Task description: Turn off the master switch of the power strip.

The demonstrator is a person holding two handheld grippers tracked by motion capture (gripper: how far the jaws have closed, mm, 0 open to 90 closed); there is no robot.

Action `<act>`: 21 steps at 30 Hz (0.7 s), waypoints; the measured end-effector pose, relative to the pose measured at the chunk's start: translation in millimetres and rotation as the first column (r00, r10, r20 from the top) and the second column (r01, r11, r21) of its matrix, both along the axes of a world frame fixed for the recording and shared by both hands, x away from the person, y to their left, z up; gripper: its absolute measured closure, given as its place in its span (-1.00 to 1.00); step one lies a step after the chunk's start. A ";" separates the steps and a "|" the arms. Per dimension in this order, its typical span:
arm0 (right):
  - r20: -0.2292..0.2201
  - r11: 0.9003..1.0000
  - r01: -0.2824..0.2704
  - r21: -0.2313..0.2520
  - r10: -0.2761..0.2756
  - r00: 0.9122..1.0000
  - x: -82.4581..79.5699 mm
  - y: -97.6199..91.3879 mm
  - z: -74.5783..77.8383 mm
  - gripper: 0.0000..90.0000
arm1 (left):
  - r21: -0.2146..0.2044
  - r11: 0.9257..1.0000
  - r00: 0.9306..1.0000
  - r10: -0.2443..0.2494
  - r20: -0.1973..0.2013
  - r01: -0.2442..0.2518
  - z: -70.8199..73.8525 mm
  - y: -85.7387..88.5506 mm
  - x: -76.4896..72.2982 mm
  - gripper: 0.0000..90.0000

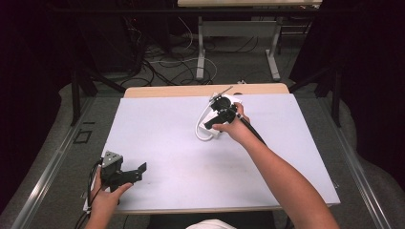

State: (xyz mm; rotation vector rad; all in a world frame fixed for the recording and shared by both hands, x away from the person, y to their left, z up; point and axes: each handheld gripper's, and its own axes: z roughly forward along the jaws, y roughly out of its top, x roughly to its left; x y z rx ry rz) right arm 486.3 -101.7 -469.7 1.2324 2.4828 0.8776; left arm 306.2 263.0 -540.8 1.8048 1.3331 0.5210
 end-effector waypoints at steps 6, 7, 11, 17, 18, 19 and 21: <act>0.016 1.000 0.024 -0.012 -0.024 1.000 -6.1 -8.4 3.0 -0.84 | 0.000 1.000 1.000 -0.001 -0.001 0.001 0.0 -0.1 -0.1 -0.97; 0.015 1.000 0.025 -0.004 -0.024 1.000 -7.4 -9.1 3.4 -0.91 | 0.000 1.000 1.000 -0.002 -0.001 0.002 0.0 -0.1 -0.1 -0.97; 0.030 1.000 0.021 0.002 -0.021 0.999 -13.1 -14.6 3.4 -1.00 | -0.002 1.000 1.000 -0.002 0.002 0.002 -0.3 -0.7 0.1 -0.97; 0.029 1.000 0.015 -0.023 -0.015 0.999 -23.5 -24.0 3.1 -1.00 | -0.001 1.000 1.000 -0.004 -0.004 0.004 -0.3 -1.2 0.2 -0.97; 0.028 1.000 0.018 -0.021 -0.018 0.999 -25.5 -25.5 4.0 -1.00 | -0.001 1.000 1.000 -0.004 -0.004 0.004 -0.4 -1.3 0.3 -0.97; 0.037 1.000 0.023 -0.021 -0.022 0.999 -27.1 -27.5 4.4 -1.00 | -0.002 1.000 1.000 -0.005 -0.004 0.005 -0.3 -1.4 0.3 -0.97; 0.045 1.000 0.019 -0.012 -0.019 0.999 -31.1 -31.5 6.2 -1.00 | -0.001 1.000 1.000 -0.005 -0.004 0.005 -0.4 -1.5 0.3 -0.97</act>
